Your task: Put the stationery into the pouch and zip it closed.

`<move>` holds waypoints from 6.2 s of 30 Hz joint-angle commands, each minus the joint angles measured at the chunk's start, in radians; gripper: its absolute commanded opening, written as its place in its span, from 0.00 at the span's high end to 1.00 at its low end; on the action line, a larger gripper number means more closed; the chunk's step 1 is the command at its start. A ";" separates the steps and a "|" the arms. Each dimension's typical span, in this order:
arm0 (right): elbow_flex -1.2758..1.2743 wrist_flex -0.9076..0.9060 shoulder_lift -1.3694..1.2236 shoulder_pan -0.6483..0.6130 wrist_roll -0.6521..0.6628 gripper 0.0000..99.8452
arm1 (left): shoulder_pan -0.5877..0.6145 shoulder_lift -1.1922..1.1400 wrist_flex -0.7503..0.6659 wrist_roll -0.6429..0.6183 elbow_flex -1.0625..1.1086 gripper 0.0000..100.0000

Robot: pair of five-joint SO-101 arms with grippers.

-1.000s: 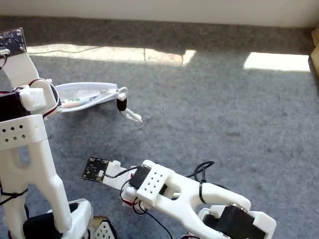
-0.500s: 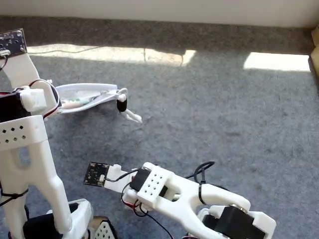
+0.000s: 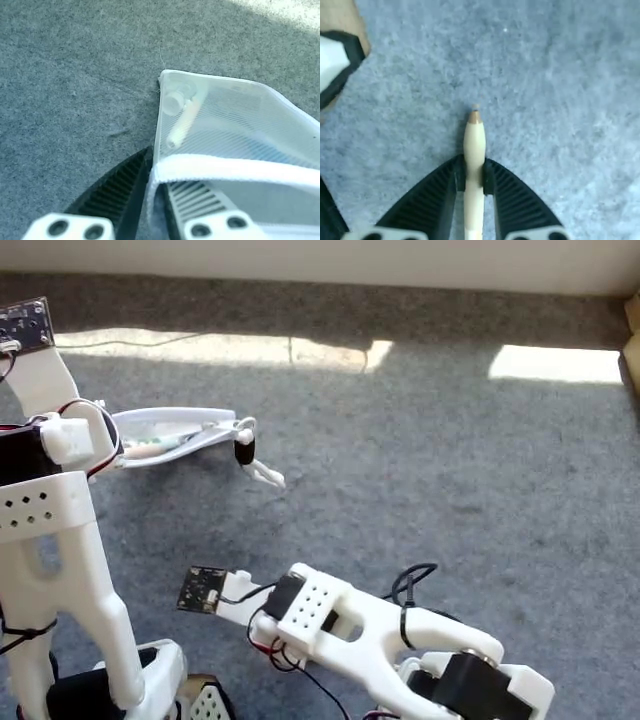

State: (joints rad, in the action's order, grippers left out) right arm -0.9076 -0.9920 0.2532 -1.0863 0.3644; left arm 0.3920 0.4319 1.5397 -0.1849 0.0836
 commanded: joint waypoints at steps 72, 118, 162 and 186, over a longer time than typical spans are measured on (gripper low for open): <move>-0.372 0.581 1.291 0.585 -0.407 0.99 | -0.389 0.306 0.014 0.000 0.116 0.98; 0.228 0.842 0.972 0.358 -0.402 1.00 | -0.337 0.306 -0.040 0.002 0.203 0.98; 0.033 0.889 0.878 0.246 -0.143 0.99 | -0.303 0.306 -0.037 0.002 0.203 0.98; -0.001 0.886 0.889 0.260 -0.163 0.88 | -0.278 0.308 -0.043 0.002 0.220 0.98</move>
State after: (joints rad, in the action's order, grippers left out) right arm -0.9214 -0.1327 1.1354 -0.8270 0.1972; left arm 0.0974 0.7373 1.5167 -0.1849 0.2984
